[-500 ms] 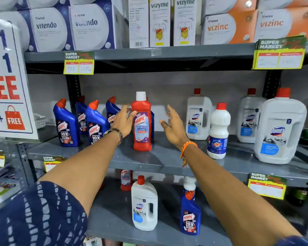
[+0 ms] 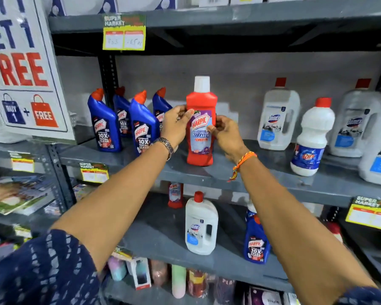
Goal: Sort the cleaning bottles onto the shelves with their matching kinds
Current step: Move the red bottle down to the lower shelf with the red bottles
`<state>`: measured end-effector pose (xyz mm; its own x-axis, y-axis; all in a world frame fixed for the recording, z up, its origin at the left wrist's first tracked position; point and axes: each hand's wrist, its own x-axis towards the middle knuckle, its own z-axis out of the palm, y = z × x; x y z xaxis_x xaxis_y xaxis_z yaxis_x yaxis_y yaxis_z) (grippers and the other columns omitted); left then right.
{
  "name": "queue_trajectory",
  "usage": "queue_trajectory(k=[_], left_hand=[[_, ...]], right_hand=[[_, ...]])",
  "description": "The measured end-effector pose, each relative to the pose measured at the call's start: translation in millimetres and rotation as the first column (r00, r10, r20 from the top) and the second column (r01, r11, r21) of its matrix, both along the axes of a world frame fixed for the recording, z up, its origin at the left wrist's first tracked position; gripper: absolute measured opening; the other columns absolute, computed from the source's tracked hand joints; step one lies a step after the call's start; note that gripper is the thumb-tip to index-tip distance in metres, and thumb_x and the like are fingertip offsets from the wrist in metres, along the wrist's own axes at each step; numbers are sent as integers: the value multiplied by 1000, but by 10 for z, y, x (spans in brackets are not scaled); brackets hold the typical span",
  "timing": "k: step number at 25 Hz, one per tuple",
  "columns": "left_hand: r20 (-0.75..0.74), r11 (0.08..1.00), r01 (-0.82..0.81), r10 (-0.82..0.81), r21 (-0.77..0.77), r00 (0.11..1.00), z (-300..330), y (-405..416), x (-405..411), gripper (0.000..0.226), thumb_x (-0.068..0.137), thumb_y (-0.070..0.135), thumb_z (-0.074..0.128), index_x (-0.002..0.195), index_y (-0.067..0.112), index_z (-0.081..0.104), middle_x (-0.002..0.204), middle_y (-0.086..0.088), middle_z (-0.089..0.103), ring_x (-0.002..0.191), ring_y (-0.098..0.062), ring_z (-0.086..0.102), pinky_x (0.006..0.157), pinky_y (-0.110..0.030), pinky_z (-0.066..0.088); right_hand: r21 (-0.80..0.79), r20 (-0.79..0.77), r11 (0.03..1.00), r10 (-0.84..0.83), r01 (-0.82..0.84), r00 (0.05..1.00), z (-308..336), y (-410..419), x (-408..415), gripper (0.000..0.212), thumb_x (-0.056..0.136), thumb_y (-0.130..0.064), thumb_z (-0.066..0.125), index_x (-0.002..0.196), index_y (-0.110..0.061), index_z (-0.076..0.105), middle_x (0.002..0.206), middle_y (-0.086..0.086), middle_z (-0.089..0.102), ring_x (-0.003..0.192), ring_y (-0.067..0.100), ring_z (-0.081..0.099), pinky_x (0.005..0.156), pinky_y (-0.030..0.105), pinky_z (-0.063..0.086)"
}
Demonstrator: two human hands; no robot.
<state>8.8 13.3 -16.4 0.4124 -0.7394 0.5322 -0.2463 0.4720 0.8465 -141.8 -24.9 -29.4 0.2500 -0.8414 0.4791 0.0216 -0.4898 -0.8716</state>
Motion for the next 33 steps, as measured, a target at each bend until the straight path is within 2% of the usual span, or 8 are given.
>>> queue_trajectory(k=[3, 10, 13, 16, 19, 23, 28, 33], left_hand=[[-10, 992, 82, -83, -97, 997, -33, 550, 73, 11, 96, 22, 66, 104, 17, 72, 103, -9, 77, 94, -18, 71, 88, -47, 61], [-65, 993, 115, -114, 7, 991, -1194, 1776, 421, 11, 93, 28, 69, 98, 28, 79, 91, 8, 79, 83, -7, 70, 69, -31, 59], [-51, 991, 96, -92, 91, 994, -1954, 1882, 681, 16, 93, 17, 69, 107, 19, 78, 93, 10, 78, 81, 0, 64, 73, -22, 54], [-56, 975, 51, -40, 218, 998, -2502, 1627, 977, 31, 92, 14, 69, 116, -5, 71, 105, -10, 81, 87, 2, 65, 78, -20, 56], [7, 956, 19, -22, 291, 1000, -2845, 1225, 1174, 21, 94, 7, 67, 104, -12, 69, 77, 0, 75, 76, 16, 57, 69, -12, 49], [-6, 942, 25, -24, 334, 1000, -3145, 659, 1407, 28, 94, 8, 67, 119, -5, 70, 117, -23, 75, 89, -2, 60, 85, -33, 54], [-89, 917, 54, -21, 395, 996, -3386, 282, 1584, 32, 95, 13, 66, 124, -1, 69, 116, -13, 74, 91, -2, 61, 86, -30, 50], [-122, 899, 60, -7, 433, 992, -3496, 229, 1642, 33, 97, 11, 63, 128, 0, 66, 127, -19, 72, 100, -8, 65, 86, -23, 54]], right_hand=[[-39, 91, 997, 69, -66, 993, 12, 573, -86, 23, 91, 6, 65, 111, -4, 66, 98, 7, 75, 84, 11, 72, 70, 15, 58], [129, 18, 969, 210, -211, 977, -1013, 1681, 17, 29, 83, 7, 75, 93, -21, 73, 78, -14, 80, 76, -2, 75, 68, 16, 58], [259, -27, 944, 217, -203, 976, -1690, 1746, 275, 28, 82, 11, 73, 101, -9, 73, 88, 0, 80, 79, 1, 75, 70, 18, 59], [362, -24, 920, 170, -150, 985, -2223, 1532, 626, 28, 84, 16, 68, 110, 7, 69, 110, 29, 74, 100, 33, 74, 88, 45, 62], [388, -51, 921, 63, -38, 997, -2640, 1165, 954, 26, 84, 24, 62, 107, 13, 66, 113, 35, 71, 110, 46, 70, 96, 61, 55], [357, -105, 932, -23, 60, 994, -3034, 645, 1297, 41, 81, 29, 53, 92, -8, 69, 99, 11, 76, 99, 26, 67, 90, 49, 58], [316, -226, 937, -77, 147, 971, -3318, 220, 1488, 20, 84, 17, 62, 100, 7, 69, 108, 19, 77, 111, 32, 70, 94, 53, 59], [384, -216, 918, -15, 99, 976, -3376, 228, 1573, 31, 90, 11, 64, 119, 2, 67, 122, 16, 73, 112, 28, 70, 101, 42, 56]])
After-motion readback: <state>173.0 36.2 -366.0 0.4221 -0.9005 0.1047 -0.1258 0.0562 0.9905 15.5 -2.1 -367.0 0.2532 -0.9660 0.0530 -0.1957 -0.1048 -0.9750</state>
